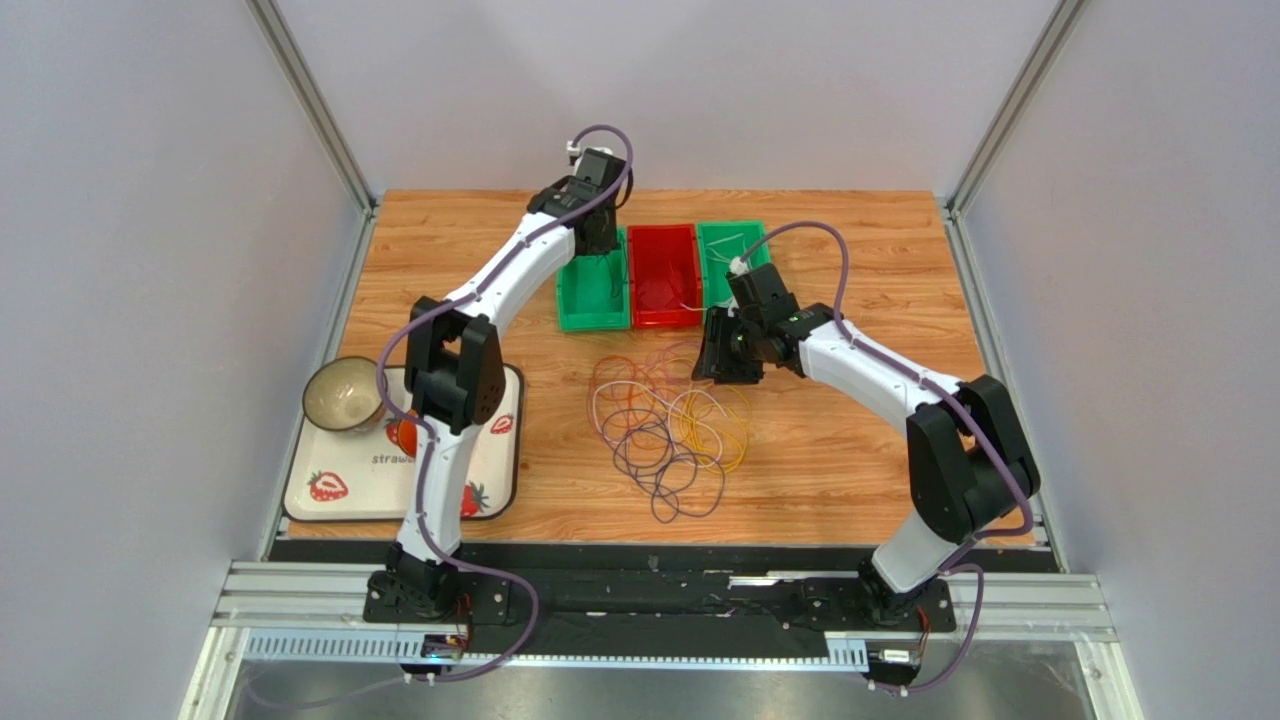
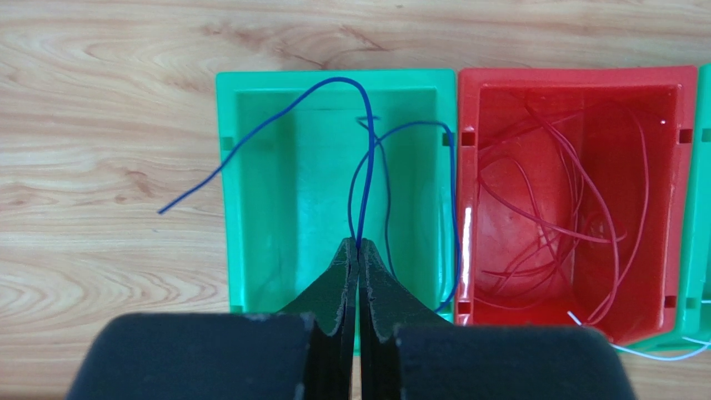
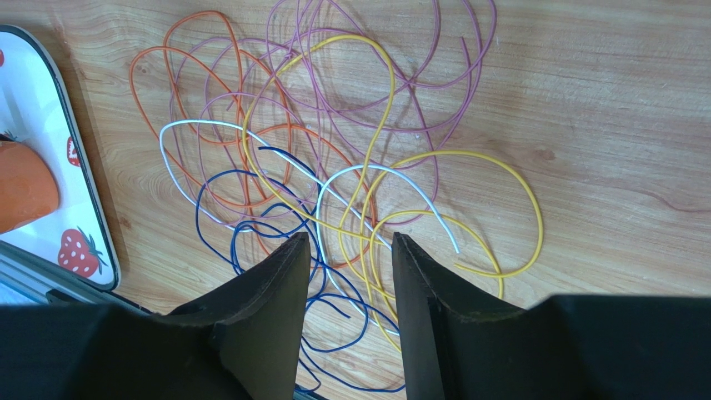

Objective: Untangle the cables
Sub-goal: Place the cable in the bin.

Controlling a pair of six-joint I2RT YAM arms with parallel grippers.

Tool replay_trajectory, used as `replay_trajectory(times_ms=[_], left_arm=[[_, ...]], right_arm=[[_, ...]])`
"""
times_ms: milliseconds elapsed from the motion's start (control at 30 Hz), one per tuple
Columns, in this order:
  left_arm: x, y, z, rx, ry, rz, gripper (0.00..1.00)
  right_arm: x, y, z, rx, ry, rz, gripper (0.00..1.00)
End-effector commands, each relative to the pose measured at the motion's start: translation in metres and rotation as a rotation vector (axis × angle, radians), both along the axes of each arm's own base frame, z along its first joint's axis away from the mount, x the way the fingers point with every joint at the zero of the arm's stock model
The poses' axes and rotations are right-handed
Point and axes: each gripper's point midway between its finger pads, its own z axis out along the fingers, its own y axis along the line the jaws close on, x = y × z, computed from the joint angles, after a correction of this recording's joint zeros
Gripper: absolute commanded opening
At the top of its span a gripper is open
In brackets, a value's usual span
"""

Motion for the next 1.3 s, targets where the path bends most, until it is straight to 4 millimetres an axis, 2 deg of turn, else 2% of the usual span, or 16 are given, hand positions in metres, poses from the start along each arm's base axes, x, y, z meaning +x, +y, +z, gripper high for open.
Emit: replay_trajectory(times_ms=[0, 133, 333, 633, 667, 733, 767, 800, 867, 900, 1033, 1067, 1133, 1200, 1233, 1267], left_arm=[[0.002, -0.017, 0.001, -0.097, 0.01, -0.015, 0.0], [0.0, -0.041, -0.004, -0.213, 0.018, -0.093, 0.0], [-0.002, -0.057, -0.012, -0.345, 0.051, -0.079, 0.0], [0.0, -0.025, -0.022, -0.335, 0.068, 0.001, 0.0], [-0.002, -0.023, -0.025, -0.332, 0.075, -0.006, 0.07], [-0.002, -0.025, -0.011, -0.351, 0.047, -0.042, 0.23], [-0.004, -0.023, -0.012, -0.343, 0.045, -0.052, 0.42], [-0.007, -0.029, 0.003, -0.372, 0.023, -0.085, 0.51], [-0.013, -0.027, 0.007, -0.376, 0.019, -0.087, 0.67], [-0.015, -0.026, 0.025, -0.389, -0.014, -0.092, 0.7], [-0.034, -0.025, 0.051, -0.432, -0.049, -0.118, 0.75], [-0.039, -0.024, 0.069, -0.448, -0.08, -0.128, 0.77], [-0.049, -0.022, 0.077, -0.454, -0.087, -0.141, 0.77], [-0.06, -0.018, 0.099, -0.461, -0.126, -0.153, 0.78], [-0.067, -0.015, 0.095, -0.448, -0.119, -0.157, 0.78], [-0.077, -0.012, 0.11, -0.45, -0.146, -0.166, 0.79]], right_arm=[[0.009, 0.006, 0.01, 0.03, -0.038, 0.002, 0.44], [0.009, 0.007, 0.009, 0.03, -0.034, 0.001, 0.44], [0.009, 0.007, 0.008, 0.031, -0.031, 0.003, 0.44], [0.007, 0.006, 0.01, 0.033, -0.033, 0.005, 0.44], [0.007, 0.007, 0.01, 0.033, -0.035, 0.007, 0.45], [0.007, 0.007, 0.01, 0.033, -0.034, 0.003, 0.45], [0.007, 0.007, 0.01, 0.033, -0.034, 0.003, 0.45], [0.007, 0.006, 0.01, 0.032, -0.033, 0.003, 0.45], [0.009, 0.004, 0.011, 0.017, -0.043, -0.007, 0.45], [0.008, 0.002, 0.012, 0.008, -0.047, -0.009, 0.45], [0.012, 0.001, 0.024, -0.014, -0.079, -0.013, 0.45], [0.012, 0.0, 0.026, -0.02, -0.084, -0.016, 0.45], [0.013, 0.0, 0.032, -0.041, -0.099, -0.019, 0.45], [0.011, -0.001, 0.033, -0.061, -0.096, -0.017, 0.45], [0.011, -0.001, 0.034, -0.075, -0.103, -0.016, 0.45], [0.012, 0.0, 0.037, -0.08, -0.114, -0.016, 0.45]])
